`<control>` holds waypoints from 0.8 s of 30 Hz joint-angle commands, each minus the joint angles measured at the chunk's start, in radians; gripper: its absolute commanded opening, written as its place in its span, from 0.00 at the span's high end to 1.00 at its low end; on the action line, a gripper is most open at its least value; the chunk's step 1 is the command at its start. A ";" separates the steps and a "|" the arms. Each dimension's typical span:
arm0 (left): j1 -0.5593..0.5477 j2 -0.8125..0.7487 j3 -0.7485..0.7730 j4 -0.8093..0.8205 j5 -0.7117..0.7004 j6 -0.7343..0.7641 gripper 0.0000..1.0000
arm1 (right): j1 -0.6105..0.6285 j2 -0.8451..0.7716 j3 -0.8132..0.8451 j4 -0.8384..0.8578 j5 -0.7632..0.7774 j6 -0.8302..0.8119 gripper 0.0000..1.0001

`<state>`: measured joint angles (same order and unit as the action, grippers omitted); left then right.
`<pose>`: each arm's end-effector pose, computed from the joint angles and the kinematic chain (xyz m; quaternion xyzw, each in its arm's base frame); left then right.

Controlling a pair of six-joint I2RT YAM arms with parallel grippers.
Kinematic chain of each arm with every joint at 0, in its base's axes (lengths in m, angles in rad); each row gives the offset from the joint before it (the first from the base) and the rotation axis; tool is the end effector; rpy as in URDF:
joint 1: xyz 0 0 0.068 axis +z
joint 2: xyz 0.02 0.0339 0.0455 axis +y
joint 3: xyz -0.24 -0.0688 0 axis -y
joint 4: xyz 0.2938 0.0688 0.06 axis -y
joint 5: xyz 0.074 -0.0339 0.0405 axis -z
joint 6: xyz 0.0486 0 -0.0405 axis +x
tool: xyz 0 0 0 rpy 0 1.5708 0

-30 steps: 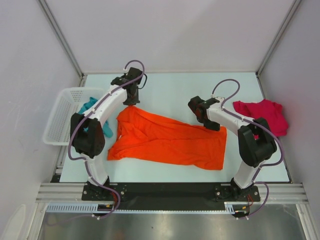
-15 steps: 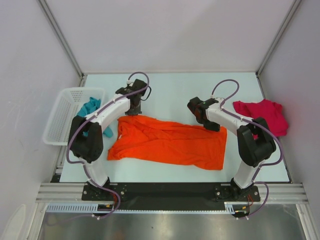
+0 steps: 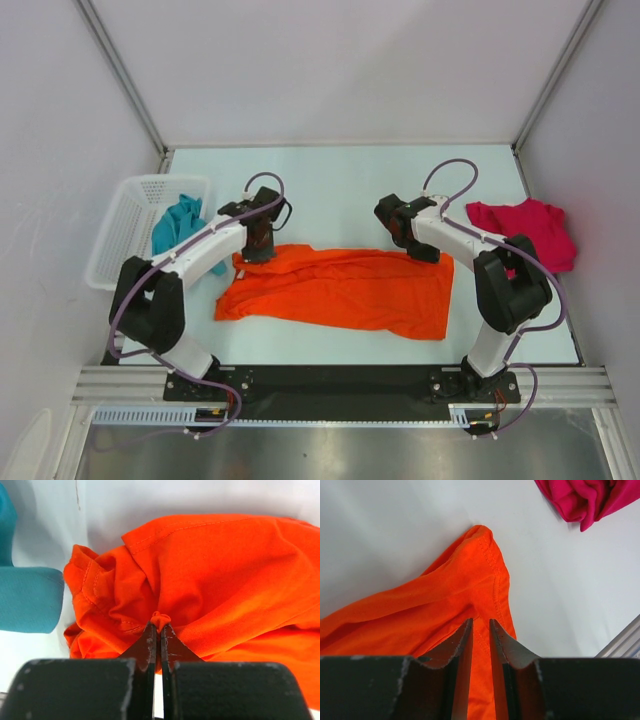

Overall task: Fold and stack the t-shirts
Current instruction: Grap the side of the flattened tshirt furthest away from the robot with both arms

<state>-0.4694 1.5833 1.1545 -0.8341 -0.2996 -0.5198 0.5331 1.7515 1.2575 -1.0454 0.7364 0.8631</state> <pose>0.3201 -0.1463 0.1711 -0.0475 0.9762 0.0578 0.2035 0.3212 0.1516 0.1532 0.1588 0.9193 -0.2663 0.2425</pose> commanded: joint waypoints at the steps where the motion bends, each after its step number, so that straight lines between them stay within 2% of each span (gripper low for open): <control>1: -0.009 -0.054 -0.010 -0.011 0.037 -0.031 0.96 | 0.007 -0.007 0.002 -0.005 0.024 0.013 0.75; 3: -0.008 -0.040 0.020 -0.016 0.037 -0.022 0.85 | 0.008 -0.007 0.002 -0.008 0.023 0.014 0.75; 4: -0.008 -0.036 0.033 -0.019 0.039 -0.016 0.66 | 0.010 -0.009 0.003 -0.007 0.021 0.014 0.75; 5: -0.008 -0.031 0.065 -0.019 0.034 -0.010 0.57 | 0.010 -0.010 0.005 -0.008 0.023 0.013 0.75; 8: -0.011 -0.013 0.111 -0.036 0.027 0.000 0.37 | 0.010 -0.018 0.005 -0.015 0.029 0.014 0.75; 10: -0.009 -0.014 0.122 -0.051 0.022 -0.005 0.30 | 0.007 -0.021 0.002 -0.016 0.031 0.014 0.75; 14: -0.011 -0.025 0.131 -0.046 -0.001 -0.011 0.27 | 0.008 -0.017 0.003 -0.015 0.031 0.011 0.75; 17: -0.009 0.026 0.151 -0.031 -0.019 -0.005 0.26 | 0.013 -0.006 0.006 -0.010 0.024 0.011 0.75; 24: -0.005 0.272 0.227 0.044 -0.030 0.029 0.26 | 0.018 -0.015 -0.003 -0.019 0.034 0.019 0.75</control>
<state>-0.4728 1.7386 1.3136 -0.8371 -0.3107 -0.5175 0.5465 1.7515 1.2575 -1.0462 0.7368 0.8635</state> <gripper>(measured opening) 0.739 0.253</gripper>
